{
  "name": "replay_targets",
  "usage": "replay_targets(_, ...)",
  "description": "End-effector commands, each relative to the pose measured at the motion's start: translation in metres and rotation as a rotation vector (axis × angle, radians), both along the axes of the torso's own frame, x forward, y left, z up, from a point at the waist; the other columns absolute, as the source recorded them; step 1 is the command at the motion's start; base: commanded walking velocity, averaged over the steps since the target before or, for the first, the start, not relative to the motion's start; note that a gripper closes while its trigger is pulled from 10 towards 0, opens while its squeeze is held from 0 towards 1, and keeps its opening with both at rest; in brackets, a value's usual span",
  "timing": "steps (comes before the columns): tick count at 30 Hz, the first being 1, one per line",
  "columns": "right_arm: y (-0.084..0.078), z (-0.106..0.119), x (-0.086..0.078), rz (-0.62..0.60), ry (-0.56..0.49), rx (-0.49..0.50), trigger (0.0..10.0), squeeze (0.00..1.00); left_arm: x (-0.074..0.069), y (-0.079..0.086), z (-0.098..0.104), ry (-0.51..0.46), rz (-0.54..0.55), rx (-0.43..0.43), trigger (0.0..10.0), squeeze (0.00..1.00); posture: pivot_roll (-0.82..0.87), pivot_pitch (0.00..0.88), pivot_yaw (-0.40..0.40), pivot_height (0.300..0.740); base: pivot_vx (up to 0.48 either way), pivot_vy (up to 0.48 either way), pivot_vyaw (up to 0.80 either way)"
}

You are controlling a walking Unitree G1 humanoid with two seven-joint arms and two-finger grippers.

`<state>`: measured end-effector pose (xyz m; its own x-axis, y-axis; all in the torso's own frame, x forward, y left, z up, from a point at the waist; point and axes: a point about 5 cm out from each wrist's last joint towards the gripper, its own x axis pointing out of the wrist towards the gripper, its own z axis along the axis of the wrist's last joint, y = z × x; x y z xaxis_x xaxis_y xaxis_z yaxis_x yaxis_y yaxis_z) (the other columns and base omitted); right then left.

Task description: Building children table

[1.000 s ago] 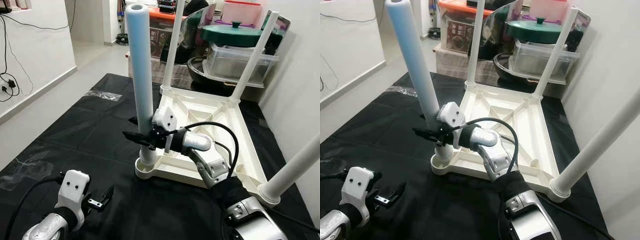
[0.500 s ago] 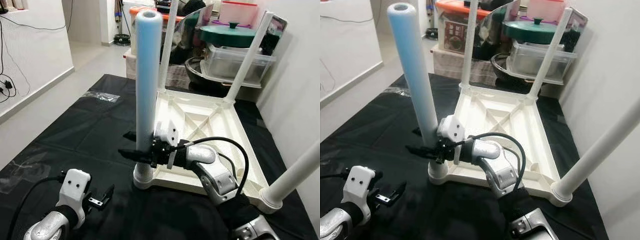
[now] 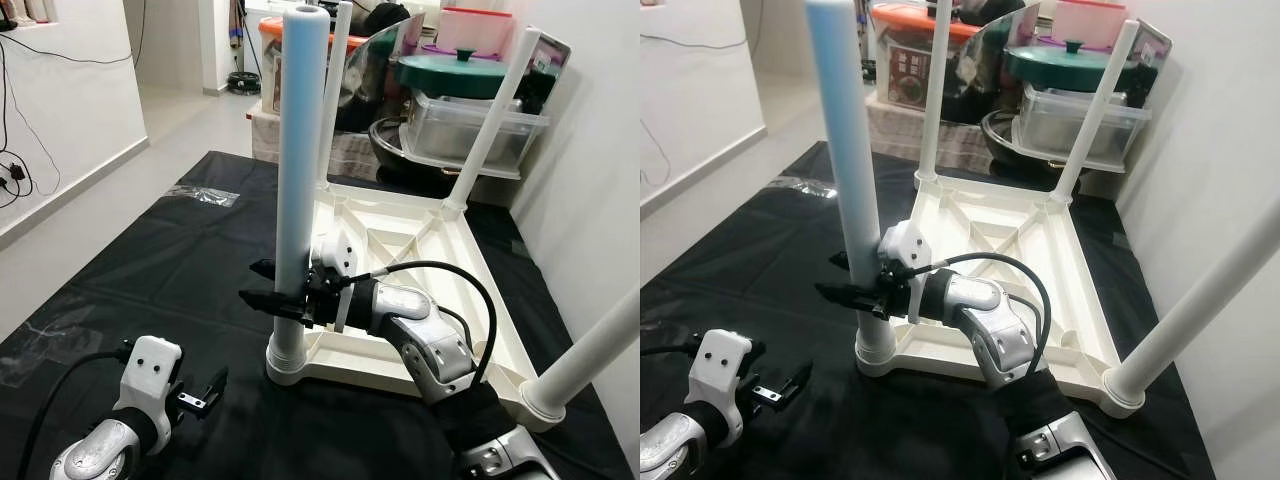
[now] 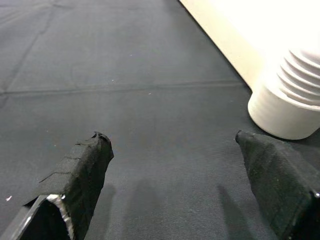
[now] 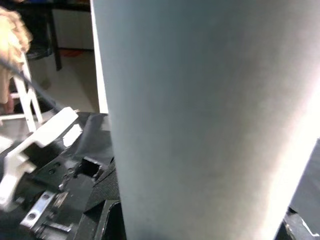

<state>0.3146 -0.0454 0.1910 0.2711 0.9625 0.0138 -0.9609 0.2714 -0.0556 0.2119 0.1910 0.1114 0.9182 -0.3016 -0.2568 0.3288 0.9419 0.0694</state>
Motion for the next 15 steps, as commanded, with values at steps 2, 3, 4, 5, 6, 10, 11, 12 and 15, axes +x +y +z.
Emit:
replay_targets(2, -0.004, -0.029, 0.005, -0.054, 0.148, -0.072, 0.0, 0.00, -0.001, -0.005, -0.002, 0.007, -0.015, -0.006, 10.0, 0.00, 0.12, 0.000, -0.112, 0.740, 0.000, 0.000, 0.00)
replay_targets(3, -0.005, -0.029, 0.005, -0.059, 0.151, -0.076, 0.0, 0.00, -0.001, -0.005, -0.002, 0.007, -0.015, -0.006, 10.0, 0.00, 0.12, 0.000, -0.112, 0.740, 0.000, 0.000, 0.00)
replay_targets(4, -0.005, -0.029, 0.006, -0.064, 0.157, -0.078, 0.0, 0.00, -0.001, -0.005, -0.002, 0.007, -0.015, -0.007, 10.0, 0.00, 0.12, 0.000, -0.113, 0.740, 0.000, 0.000, 0.00)
replay_targets(5, -0.005, -0.029, 0.006, -0.064, 0.157, -0.078, 0.0, 0.00, -0.001, -0.005, -0.002, 0.007, -0.015, -0.007, 10.0, 0.00, 0.12, 0.000, -0.113, 0.740, 0.000, 0.000, 0.00)
replay_targets(6, -0.005, -0.031, 0.010, -0.095, 0.182, -0.079, 0.0, 0.00, -0.001, -0.004, -0.003, 0.008, -0.014, -0.006, 10.0, 0.00, 0.12, 0.000, -0.113, 0.740, 0.000, 0.000, 0.00)
replay_targets(10, -0.005, -0.033, 0.013, -0.121, 0.199, -0.079, 0.0, 0.00, 0.000, -0.004, -0.003, 0.008, -0.013, -0.006, 10.0, 0.00, 0.12, 0.000, -0.113, 0.740, 0.000, 0.000, 0.00)
replay_targets(11, -0.006, -0.035, 0.015, -0.152, 0.218, -0.076, 0.0, 0.00, 0.000, -0.004, -0.003, 0.008, -0.012, -0.005, 10.0, 0.00, 0.12, 0.000, -0.112, 0.740, 0.000, 0.000, 0.00)
replay_targets(12, -0.006, -0.035, 0.015, -0.152, 0.218, -0.076, 0.0, 0.00, 0.000, -0.004, -0.003, 0.008, -0.012, -0.005, 10.0, 0.00, 0.12, 0.000, -0.112, 0.740, 0.000, 0.000, 0.00)
replay_targets(15, -0.010, -0.040, 0.021, -0.217, 0.246, -0.078, 0.0, 0.00, 0.000, -0.004, -0.003, 0.008, -0.012, -0.004, 10.0, 0.00, 0.12, 0.000, -0.111, 0.740, 0.000, 0.000, 0.00)
